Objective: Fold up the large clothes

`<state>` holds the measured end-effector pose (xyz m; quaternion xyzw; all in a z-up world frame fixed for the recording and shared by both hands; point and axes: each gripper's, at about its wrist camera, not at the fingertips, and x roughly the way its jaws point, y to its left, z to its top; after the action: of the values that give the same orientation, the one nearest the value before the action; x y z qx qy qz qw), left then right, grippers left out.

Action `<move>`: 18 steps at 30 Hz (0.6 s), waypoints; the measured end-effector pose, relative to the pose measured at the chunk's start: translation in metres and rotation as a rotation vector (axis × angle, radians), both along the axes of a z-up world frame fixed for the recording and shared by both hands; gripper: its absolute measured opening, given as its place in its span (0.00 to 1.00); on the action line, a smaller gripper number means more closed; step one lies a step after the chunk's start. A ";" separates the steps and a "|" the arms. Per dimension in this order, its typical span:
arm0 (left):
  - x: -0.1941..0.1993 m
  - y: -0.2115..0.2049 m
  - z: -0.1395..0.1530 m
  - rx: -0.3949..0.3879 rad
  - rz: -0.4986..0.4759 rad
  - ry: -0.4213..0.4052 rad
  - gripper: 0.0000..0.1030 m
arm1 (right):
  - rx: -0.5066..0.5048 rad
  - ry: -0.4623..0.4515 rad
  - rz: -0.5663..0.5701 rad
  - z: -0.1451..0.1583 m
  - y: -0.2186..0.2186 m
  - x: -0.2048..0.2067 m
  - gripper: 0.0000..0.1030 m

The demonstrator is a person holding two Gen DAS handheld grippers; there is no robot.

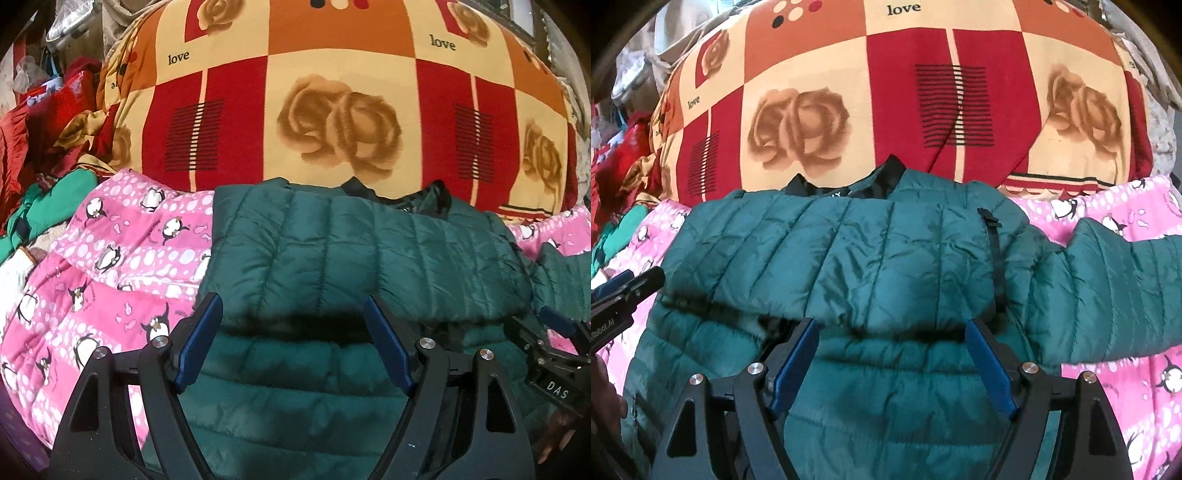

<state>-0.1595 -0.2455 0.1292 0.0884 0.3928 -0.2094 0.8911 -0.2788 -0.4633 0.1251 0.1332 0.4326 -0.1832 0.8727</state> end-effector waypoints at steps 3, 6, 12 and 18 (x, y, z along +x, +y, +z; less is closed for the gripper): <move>-0.010 0.000 0.003 -0.011 -0.006 0.008 0.77 | 0.006 -0.005 -0.005 0.002 0.003 -0.008 0.77; -0.016 0.000 0.005 -0.031 -0.010 0.023 0.77 | 0.004 -0.009 -0.025 0.007 0.004 -0.018 0.77; -0.033 -0.007 0.012 -0.068 -0.044 0.039 0.77 | -0.009 -0.039 -0.055 0.019 0.002 -0.036 0.84; -0.047 -0.022 0.019 -0.093 -0.082 0.053 0.77 | 0.004 -0.066 -0.085 0.025 -0.008 -0.055 0.91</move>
<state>-0.2066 -0.2671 0.1482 0.0571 0.4019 -0.2659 0.8743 -0.3334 -0.4713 0.1506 0.1592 0.3979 -0.2147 0.8776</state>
